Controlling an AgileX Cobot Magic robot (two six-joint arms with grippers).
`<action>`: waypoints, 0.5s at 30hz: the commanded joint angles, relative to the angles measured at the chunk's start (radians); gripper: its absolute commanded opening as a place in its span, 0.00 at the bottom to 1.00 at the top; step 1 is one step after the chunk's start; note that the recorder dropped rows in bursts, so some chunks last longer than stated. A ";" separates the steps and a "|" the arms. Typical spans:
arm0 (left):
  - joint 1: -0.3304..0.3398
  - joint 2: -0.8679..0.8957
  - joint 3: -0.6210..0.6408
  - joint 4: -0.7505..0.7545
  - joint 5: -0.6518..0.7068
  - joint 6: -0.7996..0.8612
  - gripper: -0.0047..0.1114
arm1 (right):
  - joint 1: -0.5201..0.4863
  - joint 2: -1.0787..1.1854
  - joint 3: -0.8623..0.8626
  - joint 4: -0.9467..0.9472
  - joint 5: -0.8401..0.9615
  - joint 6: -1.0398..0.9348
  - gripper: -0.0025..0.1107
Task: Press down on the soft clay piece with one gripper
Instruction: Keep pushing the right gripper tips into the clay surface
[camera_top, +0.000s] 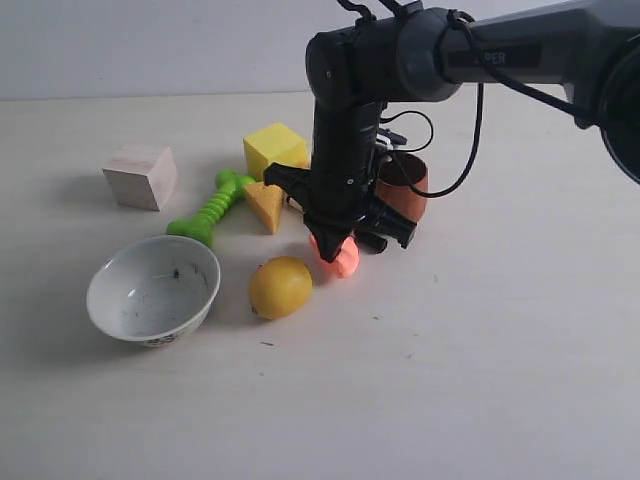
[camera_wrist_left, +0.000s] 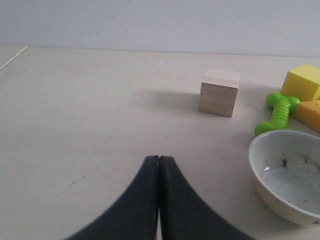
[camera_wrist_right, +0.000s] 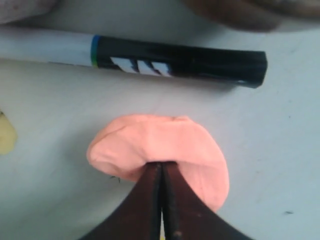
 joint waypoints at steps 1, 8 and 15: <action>-0.005 -0.007 0.000 -0.002 -0.009 0.004 0.04 | 0.001 0.007 0.003 -0.002 -0.019 -0.025 0.02; -0.005 -0.007 0.000 -0.002 -0.009 0.004 0.04 | 0.001 0.035 0.003 0.047 -0.025 -0.057 0.02; -0.005 -0.007 0.000 -0.002 -0.009 0.004 0.04 | 0.001 0.035 0.003 0.040 -0.025 -0.059 0.19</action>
